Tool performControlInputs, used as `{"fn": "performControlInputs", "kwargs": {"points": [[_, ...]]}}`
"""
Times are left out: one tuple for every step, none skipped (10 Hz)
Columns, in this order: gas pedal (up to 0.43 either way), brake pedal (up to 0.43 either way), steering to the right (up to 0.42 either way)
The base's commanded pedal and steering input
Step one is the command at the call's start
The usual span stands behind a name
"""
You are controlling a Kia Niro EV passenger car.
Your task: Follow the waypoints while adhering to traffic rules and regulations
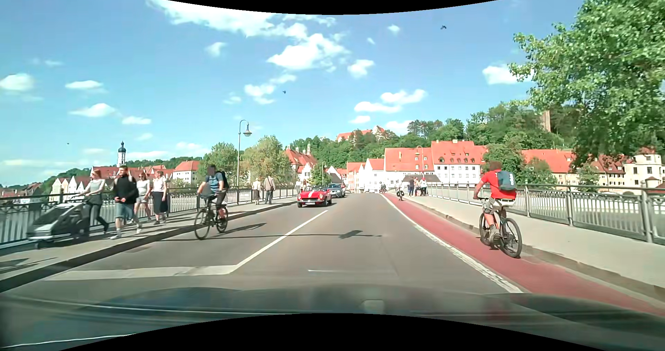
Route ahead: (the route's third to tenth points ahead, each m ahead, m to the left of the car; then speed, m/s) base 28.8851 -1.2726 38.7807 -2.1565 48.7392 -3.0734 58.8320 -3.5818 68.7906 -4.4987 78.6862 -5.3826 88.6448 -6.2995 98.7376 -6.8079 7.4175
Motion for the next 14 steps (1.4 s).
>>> {"fn": "performControlInputs", "kwargs": {"points": [[0.039, 0.006, 0.005], [0.039, 0.006, 0.004], [0.047, 0.006, 0.005], [0.047, 0.006, 0.01], [0.047, 0.006, 0.011], [0.047, 0.006, 0.013], [0.047, 0.006, 0.019], [0.047, 0.006, 0.023], [0.047, 0.006, 0.028], [0.047, 0.006, 0.03], [0.047, 0.006, 0.028], [0.059, 0.006, 0.025], [0.079, 0.006, 0.02], [0.079, 0.006, 0.02]]}}
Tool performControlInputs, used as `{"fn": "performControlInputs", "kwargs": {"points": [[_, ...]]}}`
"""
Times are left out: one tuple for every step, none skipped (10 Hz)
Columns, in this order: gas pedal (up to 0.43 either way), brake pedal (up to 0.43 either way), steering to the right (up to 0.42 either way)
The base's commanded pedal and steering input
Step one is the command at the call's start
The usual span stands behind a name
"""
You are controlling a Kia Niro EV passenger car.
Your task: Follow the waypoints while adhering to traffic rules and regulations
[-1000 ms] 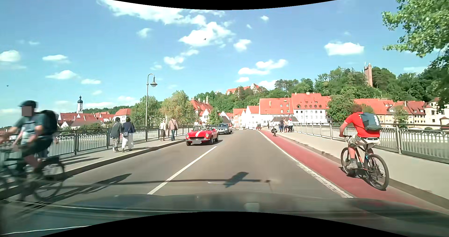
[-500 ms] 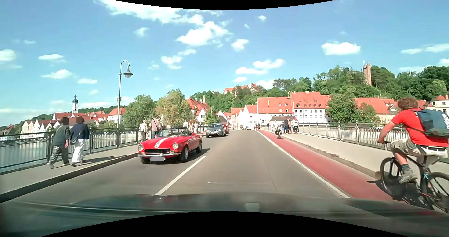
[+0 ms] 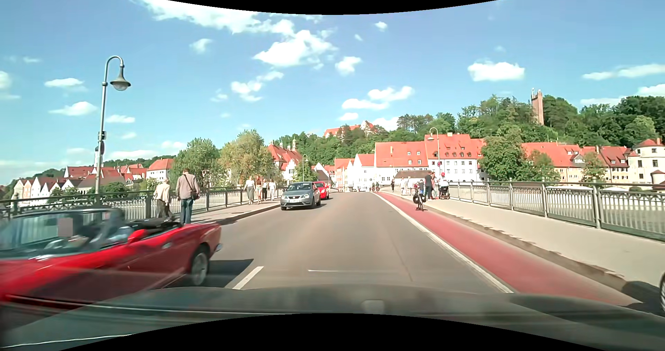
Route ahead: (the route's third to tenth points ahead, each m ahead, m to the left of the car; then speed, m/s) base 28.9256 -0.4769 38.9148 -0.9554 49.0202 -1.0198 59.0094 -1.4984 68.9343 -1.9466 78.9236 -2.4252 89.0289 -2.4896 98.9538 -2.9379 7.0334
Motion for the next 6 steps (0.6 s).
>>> {"fn": "performControlInputs", "kwargs": {"points": [[0.087, 0.006, 0.02], [0.087, 0.006, 0.014], [0.087, 0.006, 0.016], [0.098, 0.006, 0.019], [0.098, 0.006, 0.015], [0.11, 0.006, 0.01]]}}
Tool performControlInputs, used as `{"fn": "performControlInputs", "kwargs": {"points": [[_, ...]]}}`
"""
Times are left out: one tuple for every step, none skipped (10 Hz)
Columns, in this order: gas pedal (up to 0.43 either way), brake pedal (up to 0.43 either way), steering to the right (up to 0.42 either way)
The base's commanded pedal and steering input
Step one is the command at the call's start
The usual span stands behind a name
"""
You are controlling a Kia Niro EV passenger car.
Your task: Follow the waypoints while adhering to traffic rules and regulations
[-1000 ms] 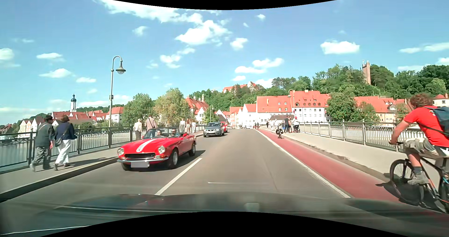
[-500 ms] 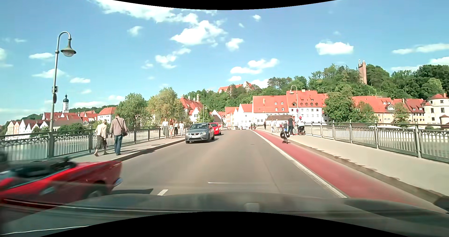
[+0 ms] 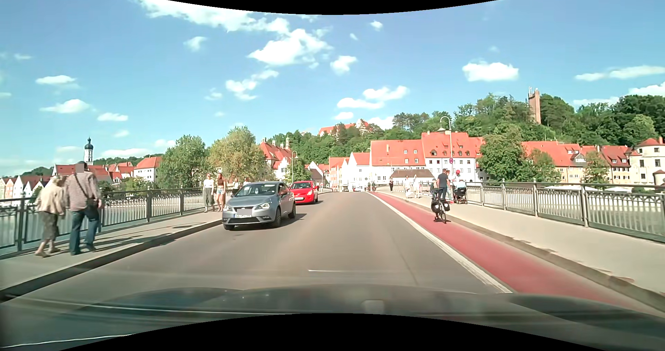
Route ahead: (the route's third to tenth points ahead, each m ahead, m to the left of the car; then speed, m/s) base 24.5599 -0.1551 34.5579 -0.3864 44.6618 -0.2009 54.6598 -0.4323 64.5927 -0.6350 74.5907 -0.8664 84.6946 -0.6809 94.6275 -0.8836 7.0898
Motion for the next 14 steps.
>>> {"fn": "performControlInputs", "kwargs": {"points": [[0.118, 0.006, 0.008], [0.118, 0.006, 0.008], [0.118, 0.006, 0.007], [0.118, 0.006, 0.006], [0.118, 0.006, 0.009], [0.118, 0.006, 0.011], [0.118, 0.006, 0.012], [0.118, 0.006, 0.011], [0.118, 0.006, 0.012], [0.118, 0.006, 0.015], [0.118, 0.006, 0.017], [0.118, 0.006, 0.017], [0.118, 0.006, 0.018], [0.118, 0.006, 0.019]]}}
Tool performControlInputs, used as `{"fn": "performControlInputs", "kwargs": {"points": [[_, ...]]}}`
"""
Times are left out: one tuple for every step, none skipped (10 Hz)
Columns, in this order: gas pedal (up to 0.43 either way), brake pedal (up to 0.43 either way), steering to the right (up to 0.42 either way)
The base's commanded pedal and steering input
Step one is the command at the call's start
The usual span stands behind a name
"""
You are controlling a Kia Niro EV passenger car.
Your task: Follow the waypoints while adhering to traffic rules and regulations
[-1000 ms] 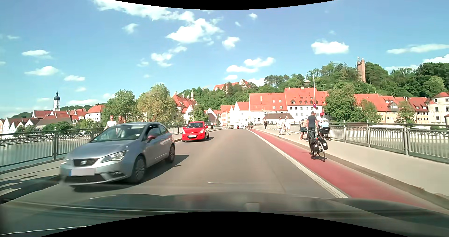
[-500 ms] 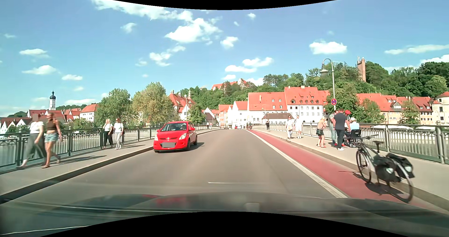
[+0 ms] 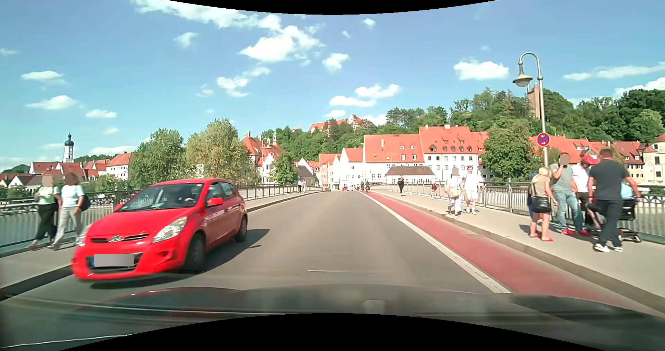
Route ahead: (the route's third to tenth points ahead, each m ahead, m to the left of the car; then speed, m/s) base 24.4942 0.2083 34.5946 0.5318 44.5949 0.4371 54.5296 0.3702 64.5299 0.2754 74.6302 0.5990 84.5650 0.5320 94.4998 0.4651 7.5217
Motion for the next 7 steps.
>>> {"fn": "performControlInputs", "kwargs": {"points": [[0.118, 0.006, 0.019], [0.118, 0.006, 0.018], [0.118, 0.006, 0.018], [0.118, 0.006, 0.015], [0.118, 0.006, 0.007], [0.118, 0.006, 0.006], [0.118, 0.006, 0.005]]}}
